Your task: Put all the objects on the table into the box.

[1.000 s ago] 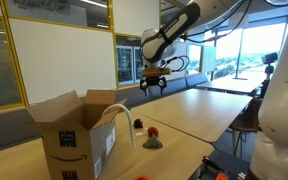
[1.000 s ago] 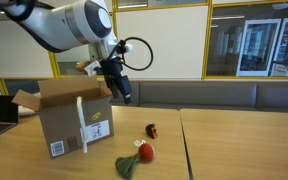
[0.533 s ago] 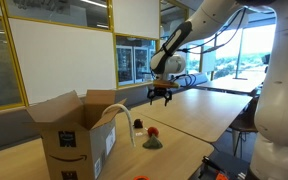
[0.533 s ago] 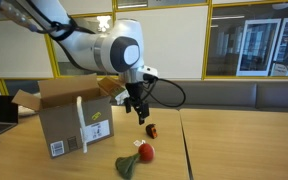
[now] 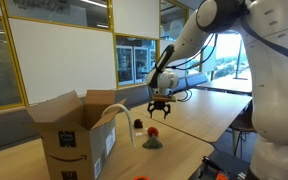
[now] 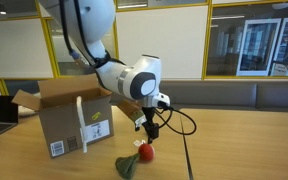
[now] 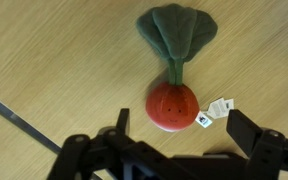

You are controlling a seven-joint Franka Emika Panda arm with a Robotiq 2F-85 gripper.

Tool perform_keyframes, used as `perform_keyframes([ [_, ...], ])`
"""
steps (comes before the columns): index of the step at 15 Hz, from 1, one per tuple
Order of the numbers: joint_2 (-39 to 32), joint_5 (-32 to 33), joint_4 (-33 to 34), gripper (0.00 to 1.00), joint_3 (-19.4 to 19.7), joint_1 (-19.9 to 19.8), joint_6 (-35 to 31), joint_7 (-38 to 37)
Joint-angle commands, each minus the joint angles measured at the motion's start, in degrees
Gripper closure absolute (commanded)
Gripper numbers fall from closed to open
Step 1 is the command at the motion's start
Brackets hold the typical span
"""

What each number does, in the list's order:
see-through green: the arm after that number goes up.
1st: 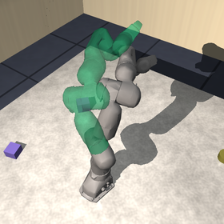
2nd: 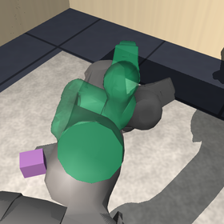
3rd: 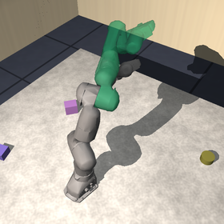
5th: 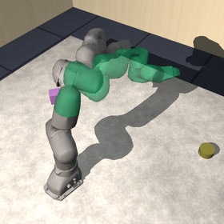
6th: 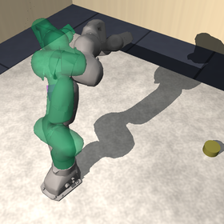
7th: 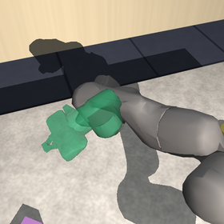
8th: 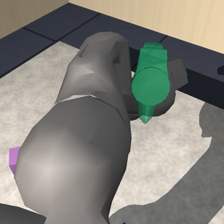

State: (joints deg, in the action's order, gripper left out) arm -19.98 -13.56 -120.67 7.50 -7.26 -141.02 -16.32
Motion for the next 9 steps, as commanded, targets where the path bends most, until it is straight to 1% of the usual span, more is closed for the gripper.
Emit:
perform_keyframes([
  [1,-8.58,0.74,9.85,0.0,0.23,-0.31,2.76,-0.56],
  [5,-15.36,0.28,15.75,0.0,0.22,-1.26,3.41,0.02],
  [9,-19.6,-0.39,19.61,0.0,-0.21,-2.55,4.8,0.52],
])
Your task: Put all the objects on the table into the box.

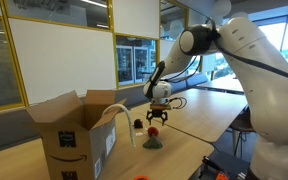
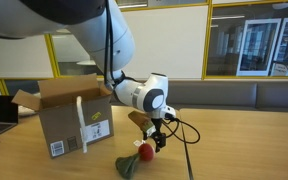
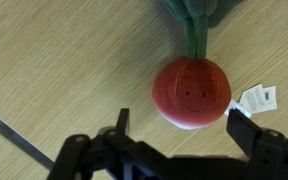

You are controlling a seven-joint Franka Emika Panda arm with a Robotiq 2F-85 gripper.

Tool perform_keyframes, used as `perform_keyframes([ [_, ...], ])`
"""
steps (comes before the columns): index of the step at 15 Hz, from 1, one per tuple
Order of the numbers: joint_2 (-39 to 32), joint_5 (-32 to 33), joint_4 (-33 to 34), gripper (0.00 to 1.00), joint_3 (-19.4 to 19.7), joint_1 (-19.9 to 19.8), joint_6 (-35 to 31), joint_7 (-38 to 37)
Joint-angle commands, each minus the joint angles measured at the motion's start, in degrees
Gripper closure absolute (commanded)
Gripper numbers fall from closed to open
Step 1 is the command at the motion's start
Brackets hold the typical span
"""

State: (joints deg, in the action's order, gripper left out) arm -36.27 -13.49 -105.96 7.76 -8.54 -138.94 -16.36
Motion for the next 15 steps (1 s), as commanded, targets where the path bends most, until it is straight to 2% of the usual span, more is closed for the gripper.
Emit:
perform_keyframes([
  [1,-4.0,-0.58,5.51,0.0,-0.64,-1.46,3.2,0.62],
  [15,-5.92,-2.13,6.81,0.0,-3.62,-1.25,8.05,1.12],
])
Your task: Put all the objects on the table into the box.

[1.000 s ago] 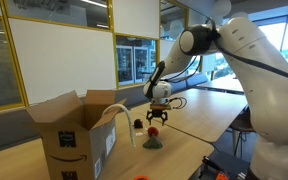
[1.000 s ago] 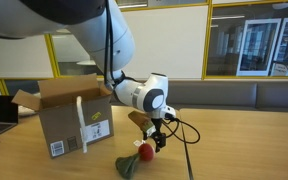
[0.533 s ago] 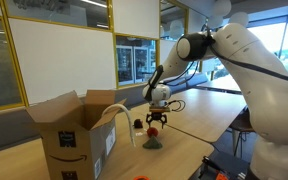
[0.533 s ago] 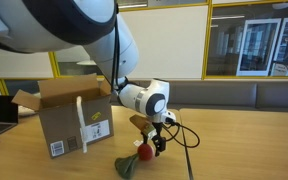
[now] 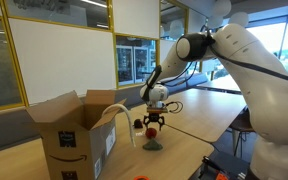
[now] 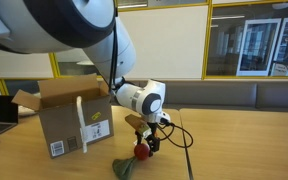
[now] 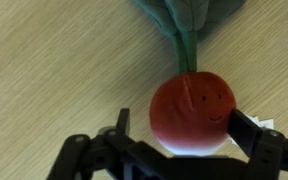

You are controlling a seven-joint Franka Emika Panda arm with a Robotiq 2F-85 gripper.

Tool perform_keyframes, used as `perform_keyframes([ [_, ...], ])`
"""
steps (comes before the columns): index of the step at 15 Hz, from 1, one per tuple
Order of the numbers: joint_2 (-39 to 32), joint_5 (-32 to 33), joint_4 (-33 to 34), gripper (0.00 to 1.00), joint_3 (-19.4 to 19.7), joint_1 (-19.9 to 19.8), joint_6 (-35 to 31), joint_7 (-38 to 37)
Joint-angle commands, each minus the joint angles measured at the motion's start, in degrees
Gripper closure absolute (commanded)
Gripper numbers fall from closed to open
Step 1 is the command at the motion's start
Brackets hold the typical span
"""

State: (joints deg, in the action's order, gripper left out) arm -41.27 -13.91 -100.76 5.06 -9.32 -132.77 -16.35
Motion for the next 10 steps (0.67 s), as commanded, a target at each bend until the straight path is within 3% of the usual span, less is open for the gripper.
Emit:
perform_keyframes([
  [1,-1.13,-1.95,1.67,0.0,-1.15,-0.5,2.08,1.2],
  [4,-1.98,-2.68,2.07,0.0,-1.87,-0.57,2.78,1.66],
  [6,-2.39,-2.92,2.16,0.26,-2.22,-0.57,2.82,1.93],
  [10,-2.83,-3.29,2.37,0.58,-2.69,-0.54,2.96,2.25],
])
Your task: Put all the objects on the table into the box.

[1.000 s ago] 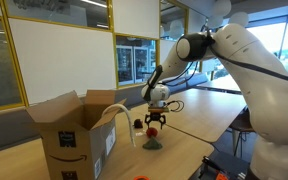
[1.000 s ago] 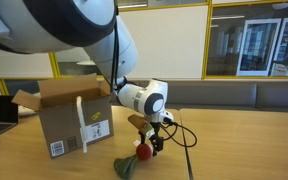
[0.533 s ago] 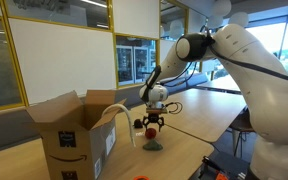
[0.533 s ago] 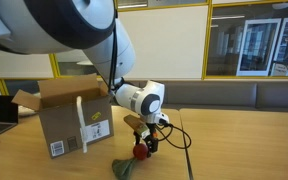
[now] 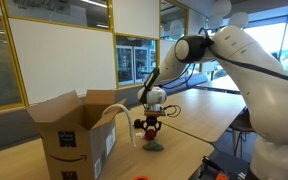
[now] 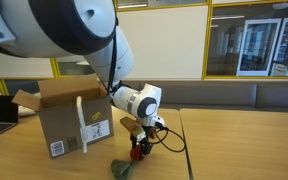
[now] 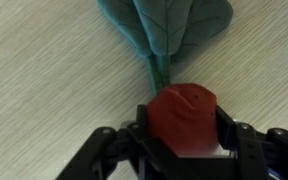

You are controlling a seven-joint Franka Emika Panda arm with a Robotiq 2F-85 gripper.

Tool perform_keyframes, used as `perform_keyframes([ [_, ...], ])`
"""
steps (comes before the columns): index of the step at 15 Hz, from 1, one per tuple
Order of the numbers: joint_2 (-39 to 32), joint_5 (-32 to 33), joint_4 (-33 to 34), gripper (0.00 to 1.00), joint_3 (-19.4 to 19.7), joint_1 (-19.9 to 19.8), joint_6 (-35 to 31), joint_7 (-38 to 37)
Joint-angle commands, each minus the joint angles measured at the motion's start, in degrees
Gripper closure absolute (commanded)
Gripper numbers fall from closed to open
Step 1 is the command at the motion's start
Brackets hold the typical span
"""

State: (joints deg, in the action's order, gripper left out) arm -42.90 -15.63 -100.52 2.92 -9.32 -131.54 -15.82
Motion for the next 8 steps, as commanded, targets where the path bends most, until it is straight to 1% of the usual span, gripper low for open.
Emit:
perform_keyframes([
  [1,-1.17,-1.61,2.12,0.65,-0.53,-0.47,1.72,1.67],
  [2,-0.93,-1.62,1.91,0.73,-0.45,-0.38,1.79,1.53],
  [3,-0.59,-1.63,1.51,0.79,-0.25,-0.17,1.69,1.09],
  [4,-0.06,-1.59,0.71,0.87,-0.07,0.07,1.44,0.69],
  [7,1.89,-2.16,-2.25,0.91,-0.44,0.19,0.0,1.15],
  [8,3.02,-2.41,-4.0,0.87,-0.69,0.36,-0.94,1.52],
])
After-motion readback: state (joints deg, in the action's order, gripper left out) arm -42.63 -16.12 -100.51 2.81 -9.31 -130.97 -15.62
